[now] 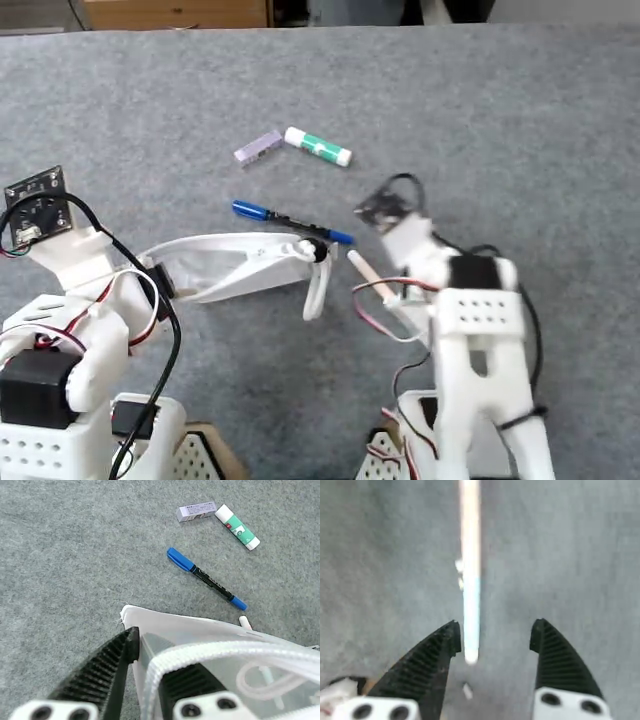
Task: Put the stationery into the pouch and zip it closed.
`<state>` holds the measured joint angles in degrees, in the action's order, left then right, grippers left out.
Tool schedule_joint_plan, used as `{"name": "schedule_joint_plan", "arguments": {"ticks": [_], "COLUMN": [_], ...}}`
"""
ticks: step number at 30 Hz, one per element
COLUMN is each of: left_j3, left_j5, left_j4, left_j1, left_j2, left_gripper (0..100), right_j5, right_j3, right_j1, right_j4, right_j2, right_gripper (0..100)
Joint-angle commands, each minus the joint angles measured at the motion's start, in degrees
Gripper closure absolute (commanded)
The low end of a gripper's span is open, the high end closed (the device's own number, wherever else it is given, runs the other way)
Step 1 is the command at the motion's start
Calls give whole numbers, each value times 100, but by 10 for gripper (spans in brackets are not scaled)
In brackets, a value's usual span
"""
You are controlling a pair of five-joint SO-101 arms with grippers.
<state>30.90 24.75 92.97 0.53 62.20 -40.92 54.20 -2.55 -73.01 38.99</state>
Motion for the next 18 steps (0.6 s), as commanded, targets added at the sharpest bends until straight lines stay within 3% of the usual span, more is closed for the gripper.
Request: {"name": "schedule_joint_plan", "arguments": {"ticks": [1, 8, 18], "left_j3": [224, 277, 224], "left_j5": [-88, -88, -387], "left_j4": [-44, -53, -44], "left_j1": [-31, -57, -66], "left_j2": [-18, -18, -18], "left_gripper": [972, 972, 972], "right_j5": [167, 387, 396], "right_j3": [-664, -2668, -3327], "right_j1": [-607, -642, -668], "right_j4": [536, 431, 431], "right_j2": [-892, -3600, -4778], "right_gripper": [779, 772, 770]}}
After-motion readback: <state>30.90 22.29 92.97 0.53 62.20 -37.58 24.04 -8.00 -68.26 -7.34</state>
